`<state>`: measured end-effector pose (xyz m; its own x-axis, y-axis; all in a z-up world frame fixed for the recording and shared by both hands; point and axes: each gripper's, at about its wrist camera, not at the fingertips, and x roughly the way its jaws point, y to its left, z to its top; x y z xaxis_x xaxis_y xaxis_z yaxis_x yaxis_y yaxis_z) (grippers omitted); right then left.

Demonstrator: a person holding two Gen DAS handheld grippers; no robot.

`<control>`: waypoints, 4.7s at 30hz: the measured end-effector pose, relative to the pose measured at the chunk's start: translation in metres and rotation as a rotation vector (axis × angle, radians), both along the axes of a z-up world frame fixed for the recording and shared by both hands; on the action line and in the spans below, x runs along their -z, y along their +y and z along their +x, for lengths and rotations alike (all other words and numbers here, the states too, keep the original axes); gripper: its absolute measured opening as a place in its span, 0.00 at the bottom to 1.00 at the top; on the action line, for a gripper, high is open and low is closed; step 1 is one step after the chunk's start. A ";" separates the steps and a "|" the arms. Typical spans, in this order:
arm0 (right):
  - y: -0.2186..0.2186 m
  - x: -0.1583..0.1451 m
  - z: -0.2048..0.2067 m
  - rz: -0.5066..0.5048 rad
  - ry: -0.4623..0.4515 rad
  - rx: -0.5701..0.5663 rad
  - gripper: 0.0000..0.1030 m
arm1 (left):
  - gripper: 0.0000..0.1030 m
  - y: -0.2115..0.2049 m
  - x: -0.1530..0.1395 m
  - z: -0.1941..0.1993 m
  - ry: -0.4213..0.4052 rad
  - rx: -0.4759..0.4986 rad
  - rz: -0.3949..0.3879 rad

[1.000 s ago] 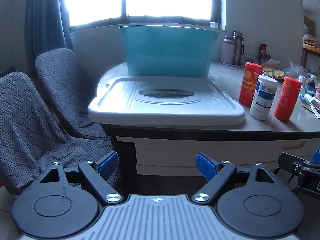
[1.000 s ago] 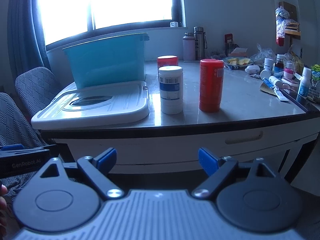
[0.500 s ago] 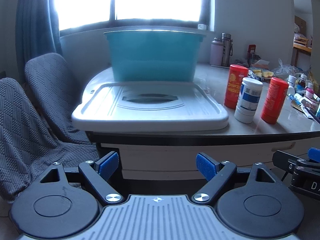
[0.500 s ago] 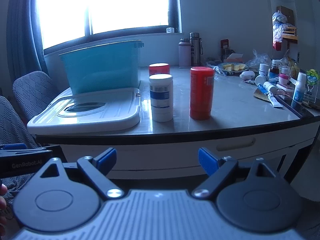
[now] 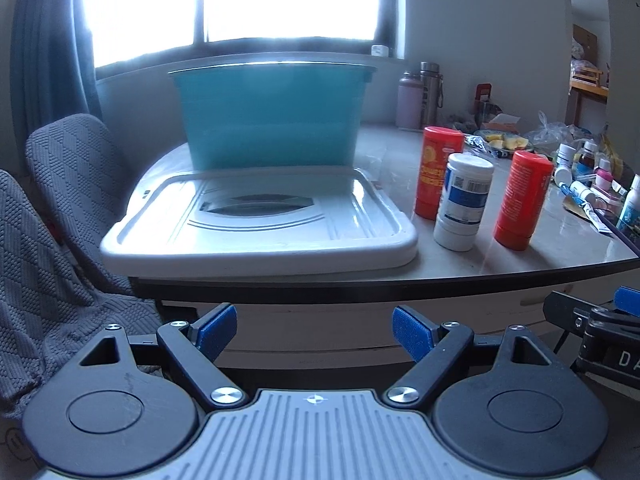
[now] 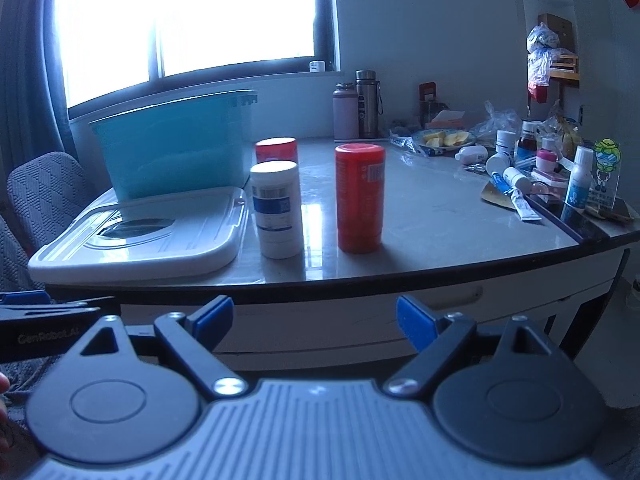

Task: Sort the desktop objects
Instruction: 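Move both tools toward the red canister and white-blue bottle, then close the right gripper around the tall red canister, then close the left gripper on the white-blue bottle while the right tool holds the red canister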

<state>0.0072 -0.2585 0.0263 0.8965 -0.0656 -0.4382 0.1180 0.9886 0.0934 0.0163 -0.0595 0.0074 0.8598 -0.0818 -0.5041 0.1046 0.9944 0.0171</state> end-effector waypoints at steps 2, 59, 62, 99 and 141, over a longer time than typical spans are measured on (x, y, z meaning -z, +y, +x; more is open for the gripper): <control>-0.005 -0.001 0.003 0.000 0.000 0.003 0.86 | 0.84 -0.004 0.000 0.003 0.002 0.004 0.000; -0.055 0.012 0.160 -0.068 -0.042 -0.028 0.48 | 0.84 -0.047 -0.005 0.070 0.054 -0.084 -0.046; -0.057 0.012 0.157 -0.064 -0.044 -0.019 0.48 | 0.84 -0.047 -0.006 0.071 0.052 -0.084 -0.047; -0.108 -0.008 0.054 -0.097 -0.051 0.139 0.48 | 0.84 -0.104 -0.007 0.054 0.002 0.142 -0.026; -0.129 -0.005 0.085 -0.128 -0.020 0.184 0.48 | 0.47 -0.150 0.011 0.149 -0.015 0.204 -0.041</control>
<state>0.0925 -0.3871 0.0313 0.8729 -0.2828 -0.3977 0.2969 0.9545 -0.0270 0.1649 -0.2099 -0.0040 0.8304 -0.2755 -0.4843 0.3040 0.9525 -0.0205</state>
